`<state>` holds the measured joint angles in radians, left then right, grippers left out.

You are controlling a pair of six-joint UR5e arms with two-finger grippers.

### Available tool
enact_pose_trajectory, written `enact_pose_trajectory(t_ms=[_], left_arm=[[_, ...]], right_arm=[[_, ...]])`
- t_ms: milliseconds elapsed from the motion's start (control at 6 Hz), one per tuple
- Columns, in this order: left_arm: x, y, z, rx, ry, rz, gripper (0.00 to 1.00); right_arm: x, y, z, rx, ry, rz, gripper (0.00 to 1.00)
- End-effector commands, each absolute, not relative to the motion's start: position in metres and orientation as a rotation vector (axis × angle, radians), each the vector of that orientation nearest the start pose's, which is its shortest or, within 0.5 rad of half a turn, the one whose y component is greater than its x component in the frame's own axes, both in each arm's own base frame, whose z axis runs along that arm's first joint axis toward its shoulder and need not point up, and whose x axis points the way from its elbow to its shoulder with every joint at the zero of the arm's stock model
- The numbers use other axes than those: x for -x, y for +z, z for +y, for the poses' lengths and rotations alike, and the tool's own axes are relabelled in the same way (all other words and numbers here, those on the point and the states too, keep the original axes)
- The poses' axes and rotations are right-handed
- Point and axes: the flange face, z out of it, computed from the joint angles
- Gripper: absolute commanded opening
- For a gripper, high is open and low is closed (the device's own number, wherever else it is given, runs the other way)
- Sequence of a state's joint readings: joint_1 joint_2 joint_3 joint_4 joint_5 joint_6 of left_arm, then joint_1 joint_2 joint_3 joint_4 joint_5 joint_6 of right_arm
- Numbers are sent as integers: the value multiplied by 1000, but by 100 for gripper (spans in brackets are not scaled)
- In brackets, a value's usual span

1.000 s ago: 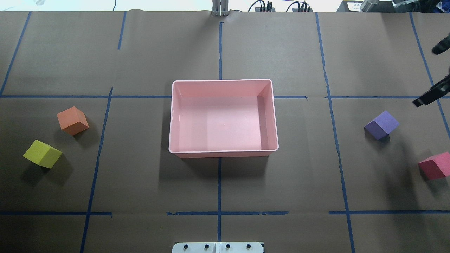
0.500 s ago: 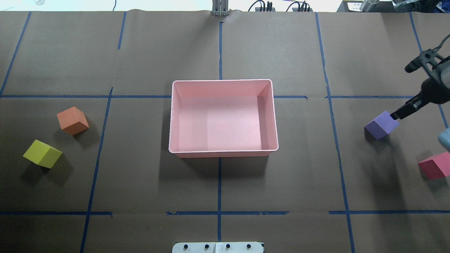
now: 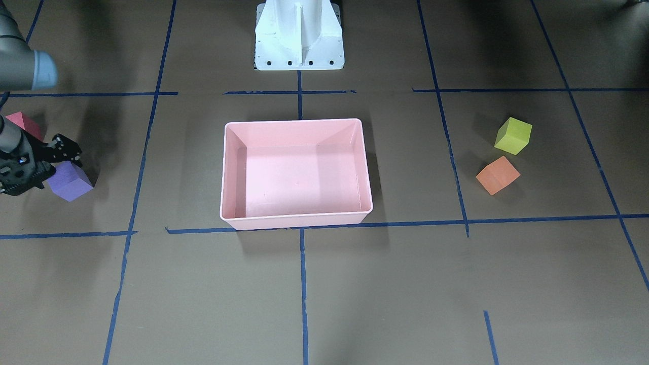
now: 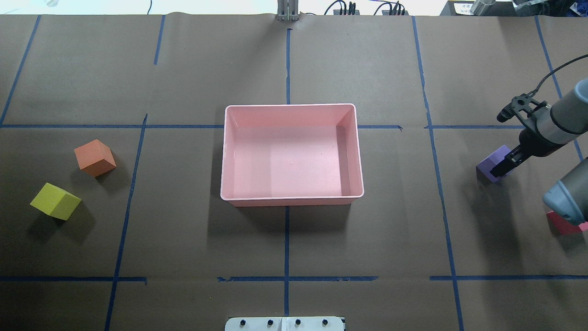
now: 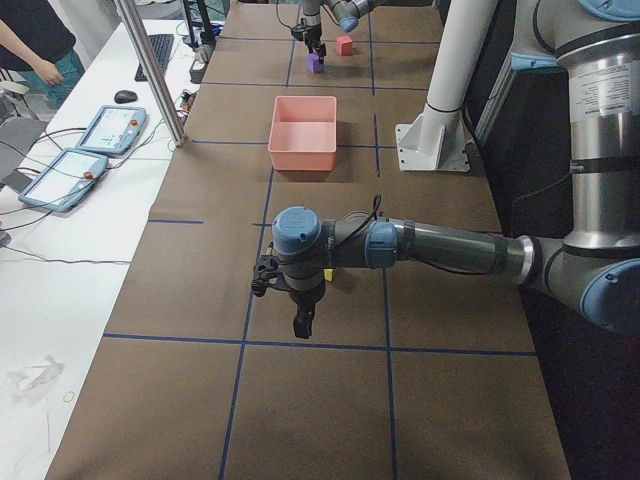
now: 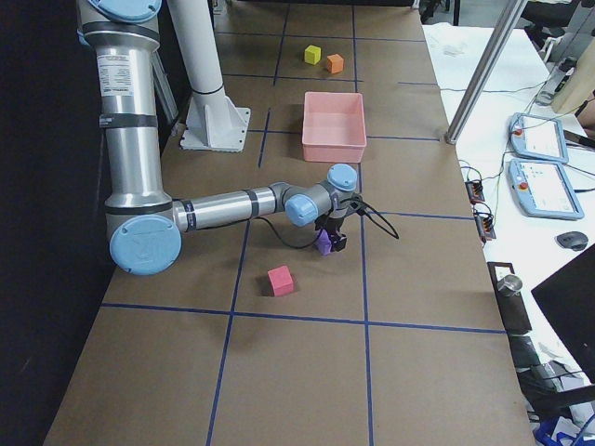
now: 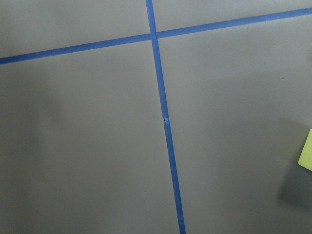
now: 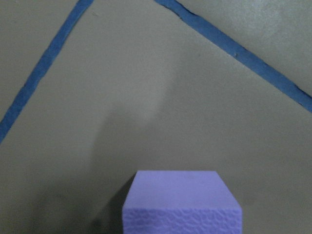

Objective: Place blocks into pink bin with both arms
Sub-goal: 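Reach the right gripper down to the purple cube, then close the right gripper on the purple cube and lift it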

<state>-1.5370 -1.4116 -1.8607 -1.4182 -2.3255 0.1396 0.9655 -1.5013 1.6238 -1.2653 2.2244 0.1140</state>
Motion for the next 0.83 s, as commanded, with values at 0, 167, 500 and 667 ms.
enact_pose_trajectory(t_ms=[0, 167, 500, 667], left_arm=[[51, 606, -421, -20, 157, 756, 100], [51, 604, -422, -22, 158, 755, 100], [51, 604, -422, -22, 158, 755, 100], [51, 604, -422, -24, 159, 755, 100]], right_arm=[[257, 570, -492, -156, -612, -756, 47], [258, 558, -493, -172, -615, -769, 46], [280, 451, -531, -168, -517, -791, 48], [297, 385, -552, -148, -428, -806, 48]])
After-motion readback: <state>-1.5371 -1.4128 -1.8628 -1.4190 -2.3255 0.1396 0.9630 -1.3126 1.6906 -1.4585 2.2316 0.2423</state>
